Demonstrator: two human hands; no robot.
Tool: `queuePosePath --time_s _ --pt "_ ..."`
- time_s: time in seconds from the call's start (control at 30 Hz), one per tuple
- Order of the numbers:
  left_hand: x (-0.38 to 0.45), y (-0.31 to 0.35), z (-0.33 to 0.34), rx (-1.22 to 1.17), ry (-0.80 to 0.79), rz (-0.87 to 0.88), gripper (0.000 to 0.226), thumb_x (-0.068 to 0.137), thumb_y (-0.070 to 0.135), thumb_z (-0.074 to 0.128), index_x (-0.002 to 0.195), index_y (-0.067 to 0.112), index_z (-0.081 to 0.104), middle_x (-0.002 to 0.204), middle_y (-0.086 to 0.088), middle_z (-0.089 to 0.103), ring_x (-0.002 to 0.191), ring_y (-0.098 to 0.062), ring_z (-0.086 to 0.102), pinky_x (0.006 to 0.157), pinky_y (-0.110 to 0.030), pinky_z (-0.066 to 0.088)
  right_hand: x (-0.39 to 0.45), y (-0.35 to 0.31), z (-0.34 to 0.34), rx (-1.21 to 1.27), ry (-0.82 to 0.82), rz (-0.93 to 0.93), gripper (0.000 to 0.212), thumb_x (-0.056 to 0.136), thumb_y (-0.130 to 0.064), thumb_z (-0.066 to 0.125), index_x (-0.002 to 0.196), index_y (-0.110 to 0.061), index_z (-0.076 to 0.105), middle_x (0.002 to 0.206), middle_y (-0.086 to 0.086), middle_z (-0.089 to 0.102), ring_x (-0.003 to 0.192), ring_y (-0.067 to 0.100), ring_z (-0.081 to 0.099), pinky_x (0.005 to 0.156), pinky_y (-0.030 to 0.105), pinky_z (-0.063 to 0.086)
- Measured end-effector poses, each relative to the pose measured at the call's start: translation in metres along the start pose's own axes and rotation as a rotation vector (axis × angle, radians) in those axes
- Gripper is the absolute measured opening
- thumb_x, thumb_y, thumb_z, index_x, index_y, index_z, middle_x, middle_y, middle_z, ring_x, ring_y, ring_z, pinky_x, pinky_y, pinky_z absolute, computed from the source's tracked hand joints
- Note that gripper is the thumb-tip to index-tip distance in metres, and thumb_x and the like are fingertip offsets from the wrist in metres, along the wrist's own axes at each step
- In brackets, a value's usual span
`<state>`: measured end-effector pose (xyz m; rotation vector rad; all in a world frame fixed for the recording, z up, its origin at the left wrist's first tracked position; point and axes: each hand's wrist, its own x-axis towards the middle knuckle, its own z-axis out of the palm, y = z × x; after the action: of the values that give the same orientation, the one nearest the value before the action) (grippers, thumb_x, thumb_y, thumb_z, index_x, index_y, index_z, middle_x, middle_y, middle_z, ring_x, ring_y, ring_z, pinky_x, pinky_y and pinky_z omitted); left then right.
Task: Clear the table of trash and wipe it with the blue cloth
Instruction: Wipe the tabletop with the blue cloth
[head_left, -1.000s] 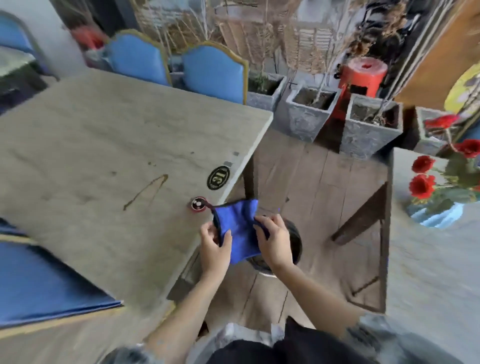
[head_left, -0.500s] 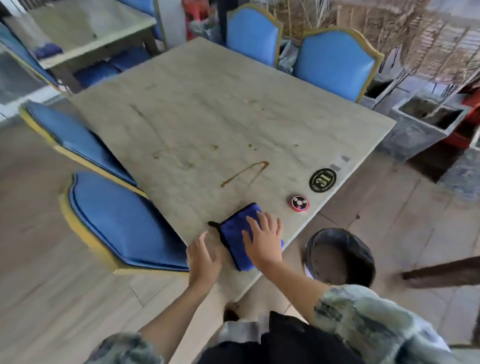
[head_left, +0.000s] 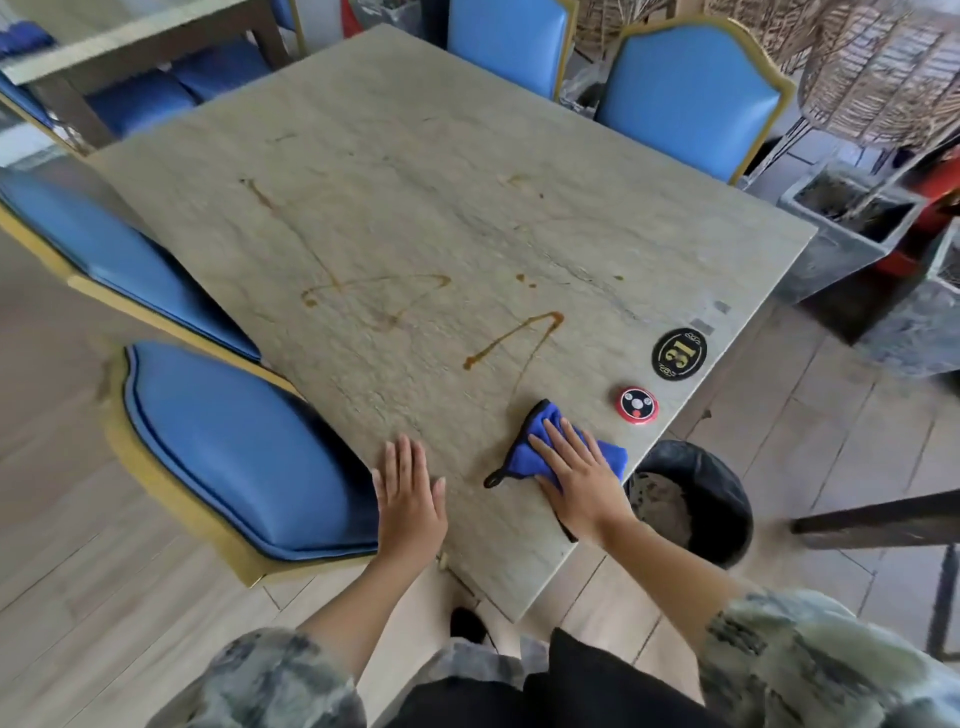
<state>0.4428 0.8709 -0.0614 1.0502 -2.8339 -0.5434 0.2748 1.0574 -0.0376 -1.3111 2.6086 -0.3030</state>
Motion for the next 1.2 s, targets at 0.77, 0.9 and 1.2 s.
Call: queuePosePath --time_s 0.77,0.9,1.2 --pt "0.003 -0.014 -0.023 0.017 -0.117 0.104 0.071 0.090 0.047 -0.003 0.151 0.015 0.009 0.160 -0.001 -0.002 0.146 -0.018 -0.013 0.120 -0.035 -0.005 0.050 -0.026 0.003 0.055 0.085 0.174 0.052 0.102 -0.032 0.034 0.148 -0.010 0.029 0.157 0.010 0.018 0.147 0.025 0.002 0.119 0.038 -0.004" --pt "0.002 -0.014 -0.025 -0.028 -0.097 0.091 0.066 0.092 0.041 0.002 0.151 0.015 0.016 0.160 0.001 0.005 0.147 -0.017 -0.008 0.121 -0.037 0.002 0.056 -0.058 0.007 0.039 0.031 0.045 0.066 0.095 -0.047 0.010 0.149 -0.012 0.026 0.157 0.007 0.015 0.146 0.023 -0.002 0.118 0.038 -0.006" --pt "0.002 -0.003 -0.022 -0.121 -0.127 -0.061 0.060 0.096 0.043 0.016 0.152 0.019 0.014 0.158 0.009 -0.002 0.145 -0.009 -0.015 0.121 -0.038 -0.003 0.057 0.032 -0.019 -0.050 -0.271 -0.666 0.063 0.099 -0.053 0.010 0.149 -0.018 0.024 0.157 0.003 0.019 0.147 0.022 0.007 0.118 0.039 0.000"
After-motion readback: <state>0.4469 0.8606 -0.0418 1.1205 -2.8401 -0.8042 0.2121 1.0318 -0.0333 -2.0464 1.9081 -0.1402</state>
